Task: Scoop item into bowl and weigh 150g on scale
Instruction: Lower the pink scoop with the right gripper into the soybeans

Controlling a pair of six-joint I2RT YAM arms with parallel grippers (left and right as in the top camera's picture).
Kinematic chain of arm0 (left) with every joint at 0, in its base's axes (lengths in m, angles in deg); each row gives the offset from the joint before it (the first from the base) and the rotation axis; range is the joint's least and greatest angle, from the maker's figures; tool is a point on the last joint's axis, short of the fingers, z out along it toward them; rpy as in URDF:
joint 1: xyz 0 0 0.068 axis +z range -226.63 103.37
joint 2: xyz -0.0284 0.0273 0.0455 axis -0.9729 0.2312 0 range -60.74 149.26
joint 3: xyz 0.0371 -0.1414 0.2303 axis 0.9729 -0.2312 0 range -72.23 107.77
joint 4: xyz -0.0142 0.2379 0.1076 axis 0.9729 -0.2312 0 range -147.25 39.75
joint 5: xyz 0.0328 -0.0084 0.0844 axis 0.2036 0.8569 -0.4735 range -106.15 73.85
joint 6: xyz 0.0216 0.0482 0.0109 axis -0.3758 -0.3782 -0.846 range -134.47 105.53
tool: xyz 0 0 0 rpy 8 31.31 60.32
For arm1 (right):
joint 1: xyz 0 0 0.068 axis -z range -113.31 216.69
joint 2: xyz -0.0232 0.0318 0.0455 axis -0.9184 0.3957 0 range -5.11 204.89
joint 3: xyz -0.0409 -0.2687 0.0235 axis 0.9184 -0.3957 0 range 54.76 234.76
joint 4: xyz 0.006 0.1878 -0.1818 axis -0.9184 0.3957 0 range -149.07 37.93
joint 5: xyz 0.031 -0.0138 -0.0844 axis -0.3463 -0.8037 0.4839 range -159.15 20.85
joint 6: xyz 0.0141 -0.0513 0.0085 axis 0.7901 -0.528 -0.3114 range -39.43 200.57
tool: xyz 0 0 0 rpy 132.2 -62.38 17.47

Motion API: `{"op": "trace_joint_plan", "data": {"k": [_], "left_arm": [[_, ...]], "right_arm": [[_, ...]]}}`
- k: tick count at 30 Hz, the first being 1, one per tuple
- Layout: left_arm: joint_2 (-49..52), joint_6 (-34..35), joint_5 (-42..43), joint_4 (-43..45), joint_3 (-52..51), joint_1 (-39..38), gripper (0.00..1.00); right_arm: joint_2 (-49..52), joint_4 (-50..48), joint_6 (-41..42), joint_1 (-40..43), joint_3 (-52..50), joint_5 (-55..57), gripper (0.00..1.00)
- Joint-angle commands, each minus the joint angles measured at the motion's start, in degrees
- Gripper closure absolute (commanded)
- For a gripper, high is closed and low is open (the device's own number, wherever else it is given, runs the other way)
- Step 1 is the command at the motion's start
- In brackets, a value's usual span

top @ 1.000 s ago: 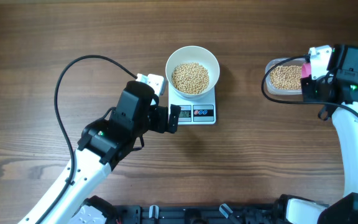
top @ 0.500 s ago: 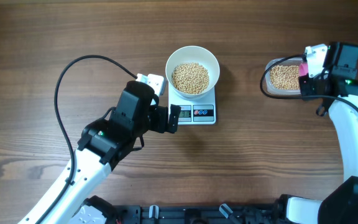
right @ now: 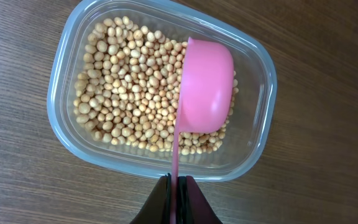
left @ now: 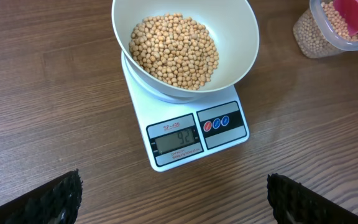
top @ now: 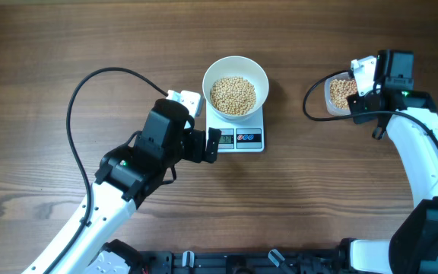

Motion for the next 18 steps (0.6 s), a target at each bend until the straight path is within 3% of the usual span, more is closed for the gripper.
{"op": "trace_joint_plan", "data": {"k": [1,10,18], "left_arm": [[0.66,-0.07,0.5,0.0,0.85,-0.26,0.0],[0.66,-0.07,0.5,0.0,0.87,-0.26,0.0],[0.66,-0.07,0.48,0.0,0.87,-0.26,0.0]], "right_arm": [[1.16,0.57,-0.55,-0.35,0.66,-2.21,0.96],[1.16,3.06,-0.5,-0.33,0.63,-15.65,0.96],[1.16,3.98,5.38,0.0,0.66,-17.31,0.96]]}}
